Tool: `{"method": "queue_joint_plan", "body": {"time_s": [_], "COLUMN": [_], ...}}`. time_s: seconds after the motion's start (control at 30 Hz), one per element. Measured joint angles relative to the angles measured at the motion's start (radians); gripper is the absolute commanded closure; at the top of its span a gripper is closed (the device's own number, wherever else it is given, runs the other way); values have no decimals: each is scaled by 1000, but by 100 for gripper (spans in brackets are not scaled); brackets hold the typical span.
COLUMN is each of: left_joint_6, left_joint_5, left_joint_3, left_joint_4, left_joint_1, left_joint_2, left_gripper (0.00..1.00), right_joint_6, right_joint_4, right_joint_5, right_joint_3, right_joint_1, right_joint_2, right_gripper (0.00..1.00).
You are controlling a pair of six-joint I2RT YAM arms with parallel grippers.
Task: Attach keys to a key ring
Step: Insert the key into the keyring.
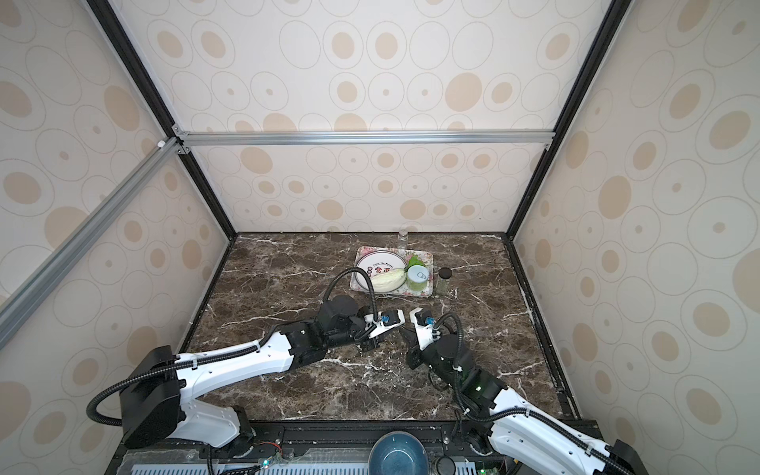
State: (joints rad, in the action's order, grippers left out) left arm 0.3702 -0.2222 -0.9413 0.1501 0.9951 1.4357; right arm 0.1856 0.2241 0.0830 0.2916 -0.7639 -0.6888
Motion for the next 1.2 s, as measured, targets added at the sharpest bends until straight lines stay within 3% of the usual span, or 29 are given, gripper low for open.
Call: {"method": "queue_joint_plan", "body": {"time_s": [0.57, 0.67, 0.93, 1.2], "left_joint_6": [10, 13, 26, 35], "left_joint_5": [18, 27, 49, 49], "left_joint_3": [-20, -27, -29, 3], "left_joint_4": [-34, -45, -55, 8], "left_joint_1": [2, 2, 5, 5], "left_joint_2": [44, 57, 58, 53], "left_gripper": [77, 80, 100, 100], "right_joint_6": [0, 0, 0, 0], "right_joint_4": [0, -1, -1, 0], "right_joint_5": [-4, 0, 4, 10], "right_joint_3": [0, 0, 0, 0], "right_joint_1": [0, 0, 0, 0], "right_joint_2": [0, 0, 0, 0], "right_gripper": [100, 100, 100, 100]}}
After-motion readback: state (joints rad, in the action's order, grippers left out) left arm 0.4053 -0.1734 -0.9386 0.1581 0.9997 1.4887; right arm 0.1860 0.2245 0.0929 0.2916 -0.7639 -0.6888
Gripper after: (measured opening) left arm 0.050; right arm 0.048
